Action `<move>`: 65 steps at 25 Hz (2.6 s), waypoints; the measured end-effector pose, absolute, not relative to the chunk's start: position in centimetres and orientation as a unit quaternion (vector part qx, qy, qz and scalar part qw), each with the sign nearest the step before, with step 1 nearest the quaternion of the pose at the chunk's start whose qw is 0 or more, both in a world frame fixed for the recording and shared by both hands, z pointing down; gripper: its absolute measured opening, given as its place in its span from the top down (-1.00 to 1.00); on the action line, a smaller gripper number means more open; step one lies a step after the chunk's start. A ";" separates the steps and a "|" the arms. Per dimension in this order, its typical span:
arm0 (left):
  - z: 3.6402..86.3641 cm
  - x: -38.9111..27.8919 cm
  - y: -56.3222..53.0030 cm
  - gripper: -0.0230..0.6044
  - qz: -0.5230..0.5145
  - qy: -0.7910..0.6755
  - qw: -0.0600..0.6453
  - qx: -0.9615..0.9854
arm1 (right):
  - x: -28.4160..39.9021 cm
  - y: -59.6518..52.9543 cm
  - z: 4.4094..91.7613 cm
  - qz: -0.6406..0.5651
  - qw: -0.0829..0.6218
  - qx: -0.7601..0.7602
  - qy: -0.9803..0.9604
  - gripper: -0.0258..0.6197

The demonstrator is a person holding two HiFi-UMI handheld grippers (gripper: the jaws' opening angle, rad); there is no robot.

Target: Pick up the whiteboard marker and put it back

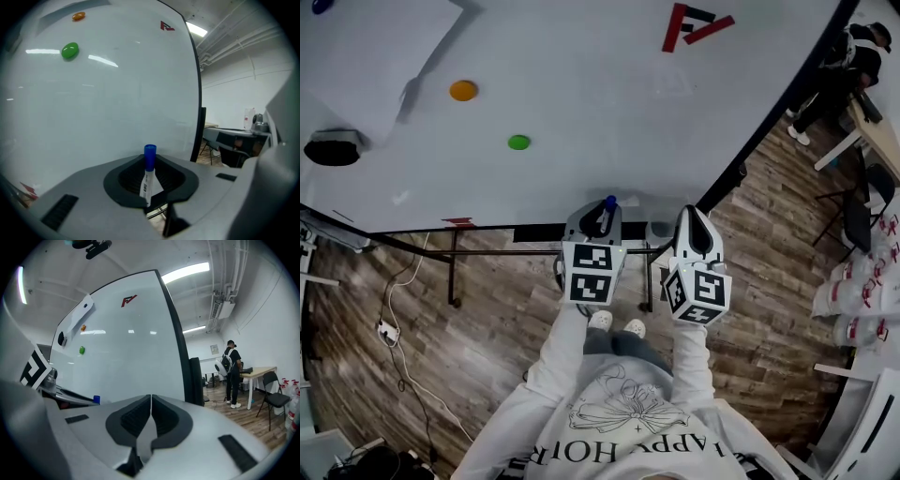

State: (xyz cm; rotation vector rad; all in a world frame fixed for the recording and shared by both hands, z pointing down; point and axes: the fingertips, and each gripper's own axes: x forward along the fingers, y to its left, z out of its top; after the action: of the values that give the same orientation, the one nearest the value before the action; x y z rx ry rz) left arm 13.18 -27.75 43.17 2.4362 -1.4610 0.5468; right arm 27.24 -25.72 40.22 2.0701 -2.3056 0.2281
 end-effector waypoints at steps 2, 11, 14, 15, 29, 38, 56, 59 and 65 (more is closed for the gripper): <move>43.9 12.1 -27.9 0.73 0.193 -0.508 0.129 0.830 | 26.7 -25.9 40.7 0.078 0.020 0.663 -0.744 0.90; 47.7 8.5 -28.3 0.73 0.259 -0.511 0.098 0.813 | 24.8 -26.5 42.9 0.096 0.037 0.651 -0.752 0.90; 49.2 8.1 -28.2 0.73 0.293 -0.497 0.073 0.814 | 24.3 -26.6 43.6 0.101 0.042 0.649 -0.753 0.90; 49.7 8.0 -28.1 0.73 0.307 -0.491 0.061 0.813 | 24.1 -26.6 43.9 0.103 0.044 0.648 -0.753 0.90; 57.7 6.9 -28.4 0.73 0.470 -0.420 -0.063 0.774 | 23.5 -26.0 46.1 0.121 0.063 0.653 -0.745 0.90; 61.6 7.6 -28.8 0.72 0.544 -0.387 -0.139 0.732 | 23.6 -25.7 47.1 0.127 0.074 0.658 -0.739 0.90; 64.4 9.0 -27.9 0.64 0.557 -0.364 -0.145 0.732 | 24.1 -25.5 46.8 0.125 0.073 0.664 -0.734 0.90; 64.4 8.8 -27.8 0.59 0.554 -0.366 -0.139 0.735 | 24.1 -25.5 46.6 0.122 0.071 0.664 -0.734 0.90; 63.7 8.6 -27.4 0.55 0.546 -0.374 -0.129 0.739 | 23.8 -25.4 46.1 0.118 0.068 0.662 -0.737 0.90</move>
State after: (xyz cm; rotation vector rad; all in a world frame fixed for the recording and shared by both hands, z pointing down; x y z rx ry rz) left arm 8.60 -27.44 63.74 2.5343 -1.2816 1.8715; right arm 23.85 -25.41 46.11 1.9948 -2.2190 0.3543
